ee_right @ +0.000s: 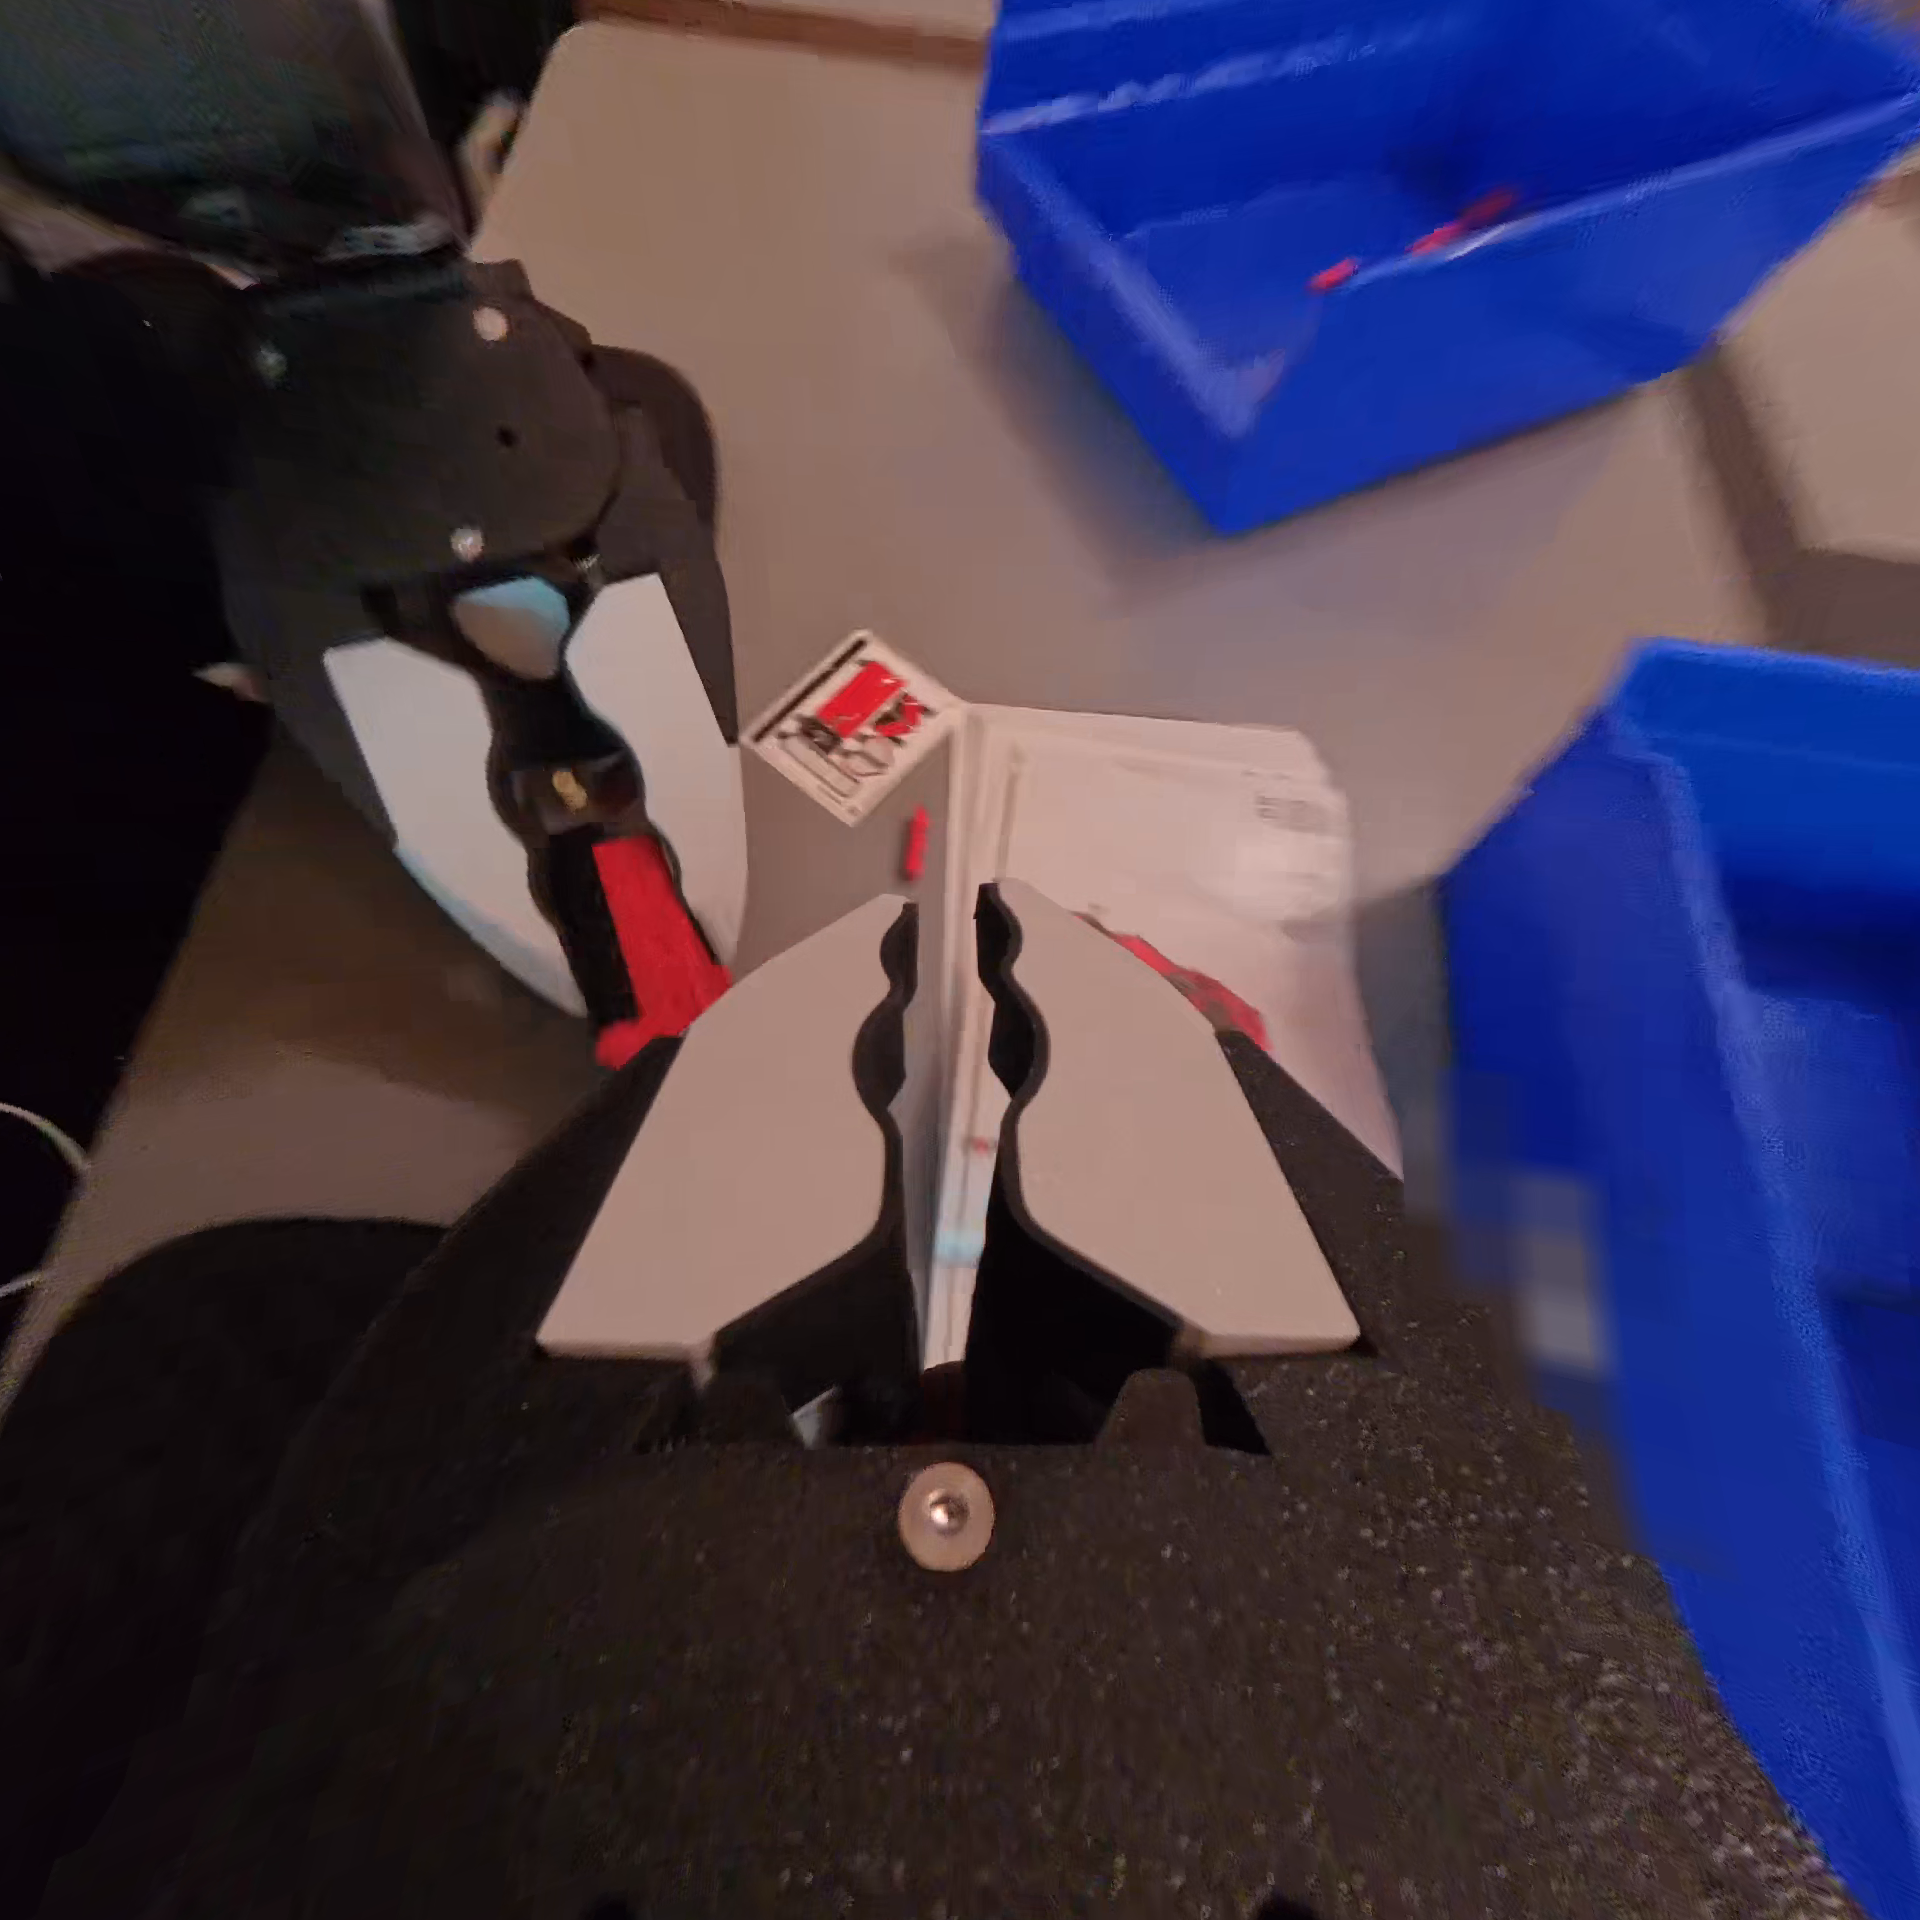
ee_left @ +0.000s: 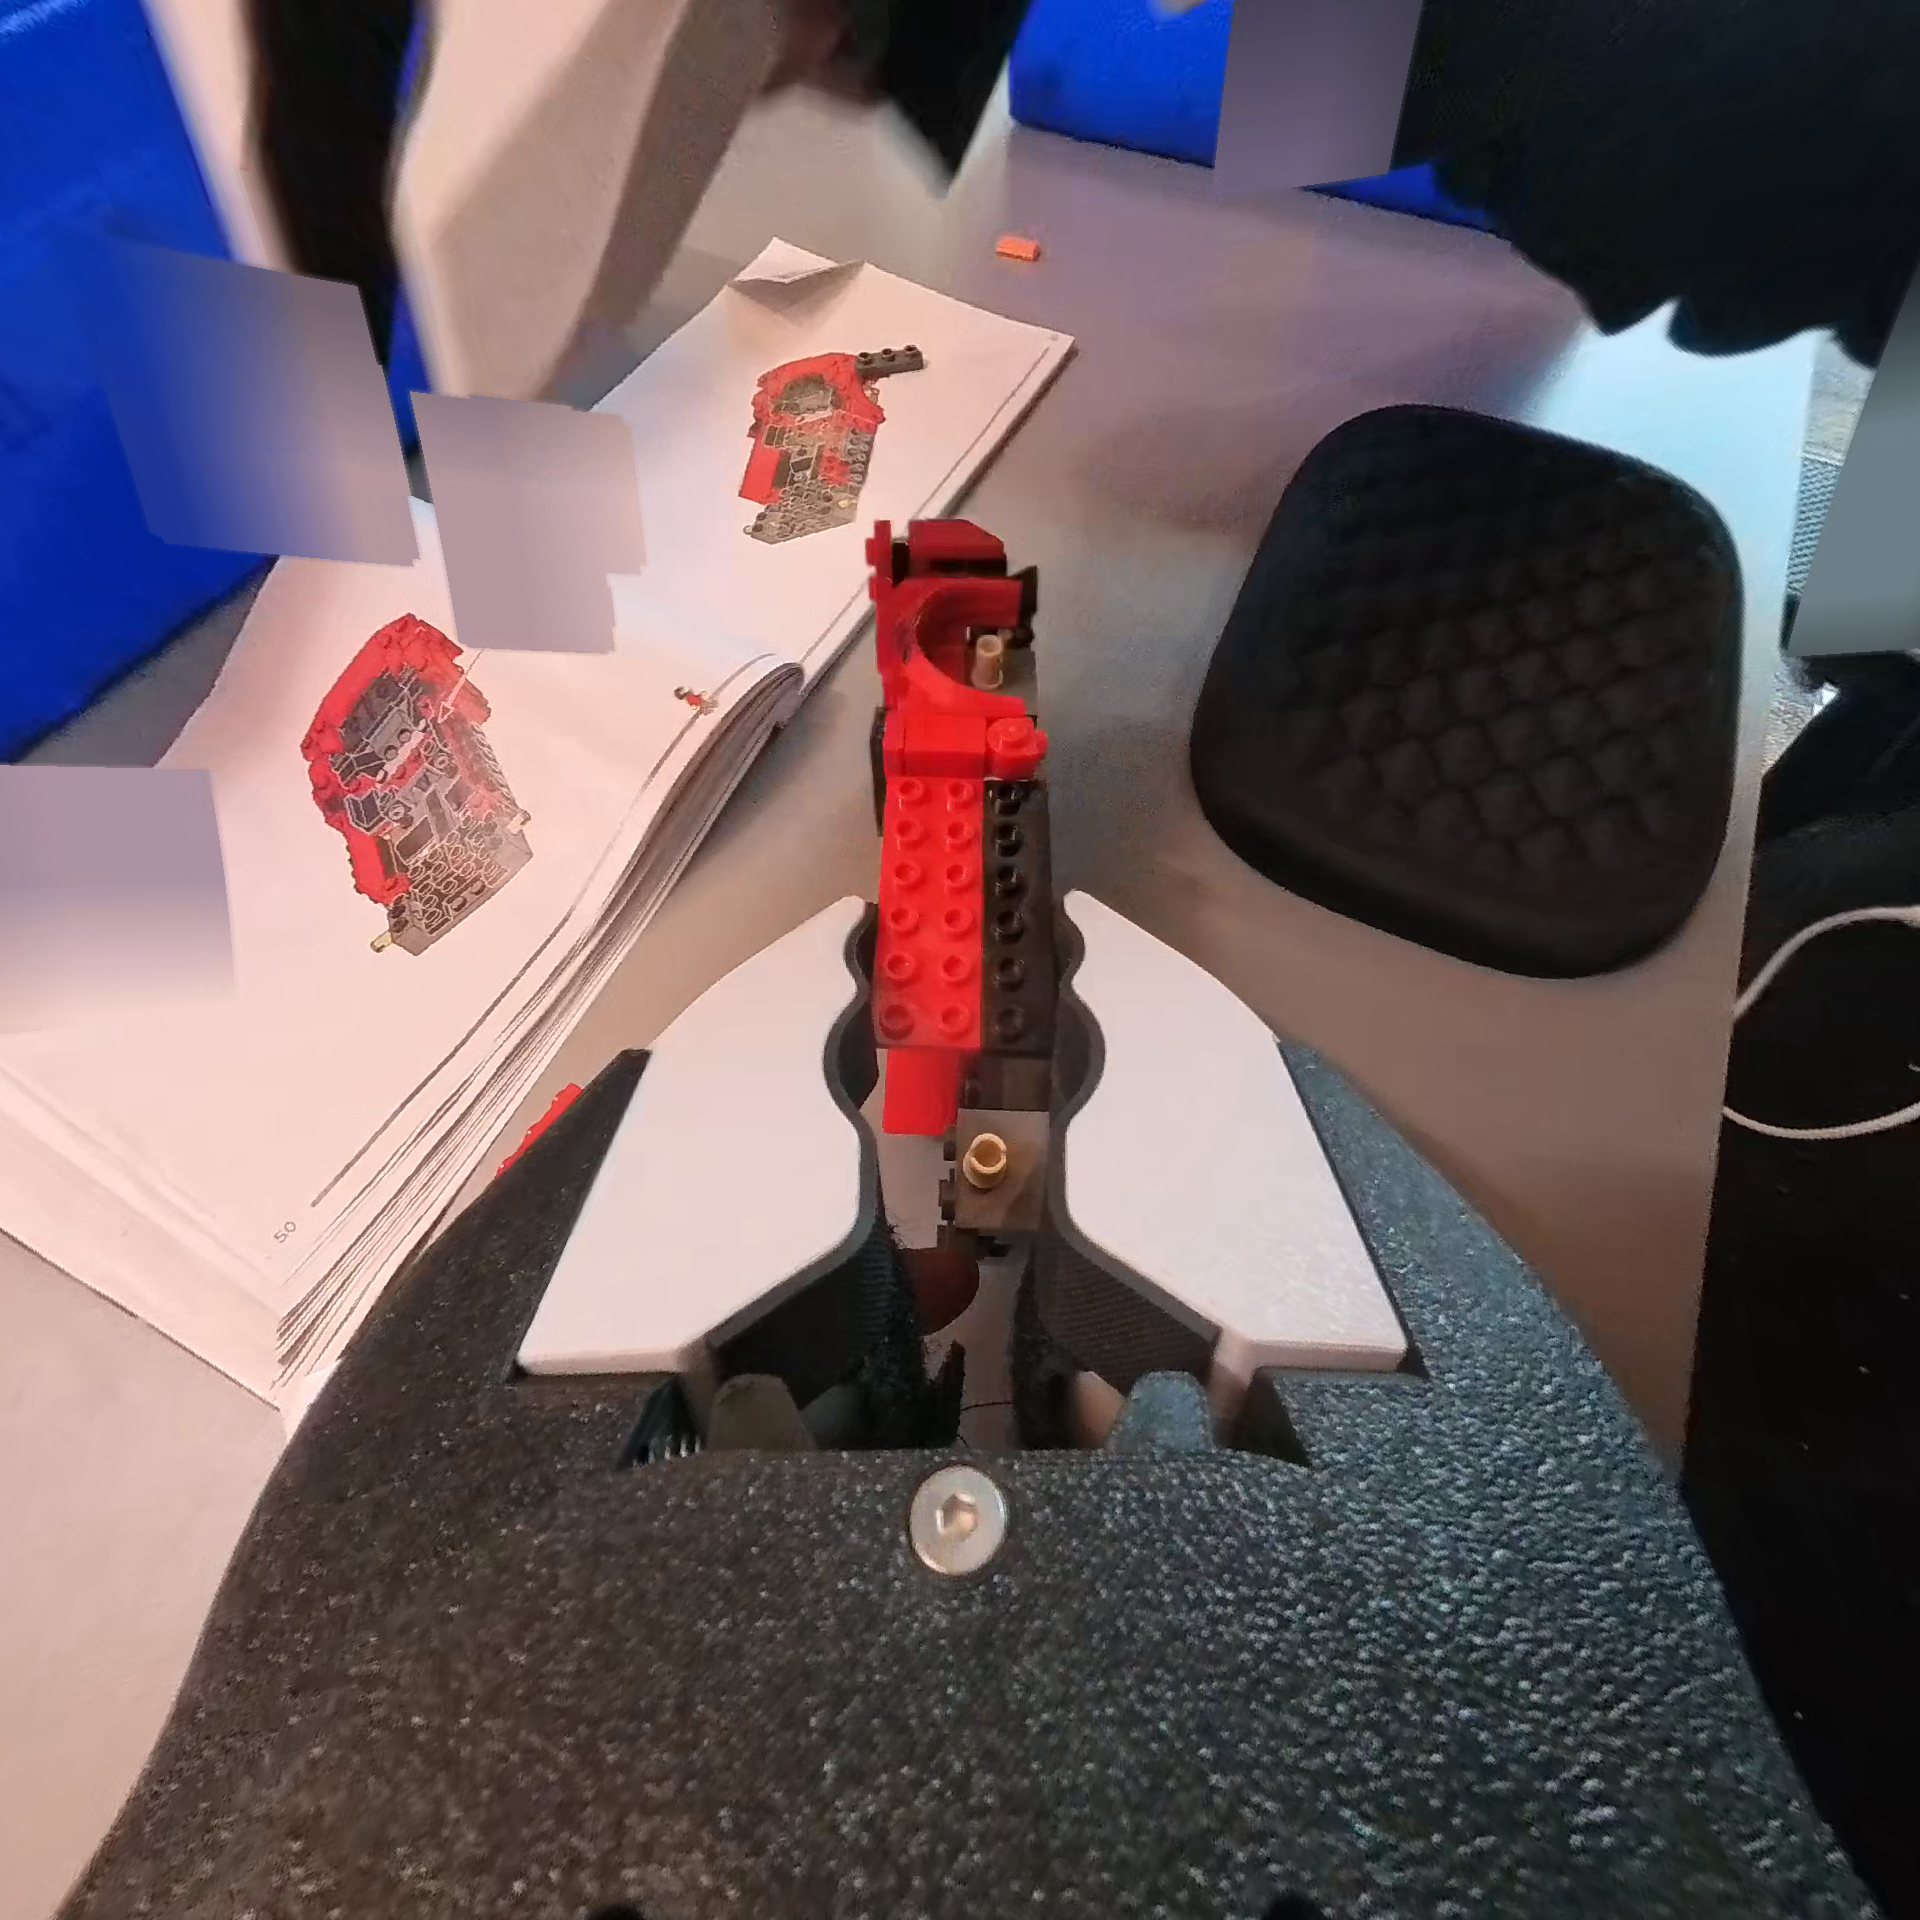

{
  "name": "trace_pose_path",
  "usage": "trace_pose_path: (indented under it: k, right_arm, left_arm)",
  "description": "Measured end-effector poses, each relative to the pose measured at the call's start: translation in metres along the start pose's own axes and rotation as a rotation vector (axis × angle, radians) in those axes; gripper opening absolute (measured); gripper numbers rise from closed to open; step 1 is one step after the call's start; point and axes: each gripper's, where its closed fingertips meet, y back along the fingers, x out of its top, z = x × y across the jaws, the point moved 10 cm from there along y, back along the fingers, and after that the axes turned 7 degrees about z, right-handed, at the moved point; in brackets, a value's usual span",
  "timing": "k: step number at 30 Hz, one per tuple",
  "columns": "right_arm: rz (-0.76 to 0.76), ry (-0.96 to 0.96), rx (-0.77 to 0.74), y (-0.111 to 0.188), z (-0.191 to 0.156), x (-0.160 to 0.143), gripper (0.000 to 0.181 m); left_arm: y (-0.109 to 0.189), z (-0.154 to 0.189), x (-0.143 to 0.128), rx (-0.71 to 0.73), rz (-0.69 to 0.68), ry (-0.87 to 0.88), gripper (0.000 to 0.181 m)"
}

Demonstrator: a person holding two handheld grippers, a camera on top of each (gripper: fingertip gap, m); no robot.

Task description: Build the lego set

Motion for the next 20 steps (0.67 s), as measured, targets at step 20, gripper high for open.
trace_pose_path:
  k: [20]
  right_arm:
    - [-0.161, -0.408, 0.204, -0.076, 0.029, -0.025, 0.005]
  left_arm:
    - [0.000, -0.010, 0.001, -0.010, 0.003, 0.112, 0.029]
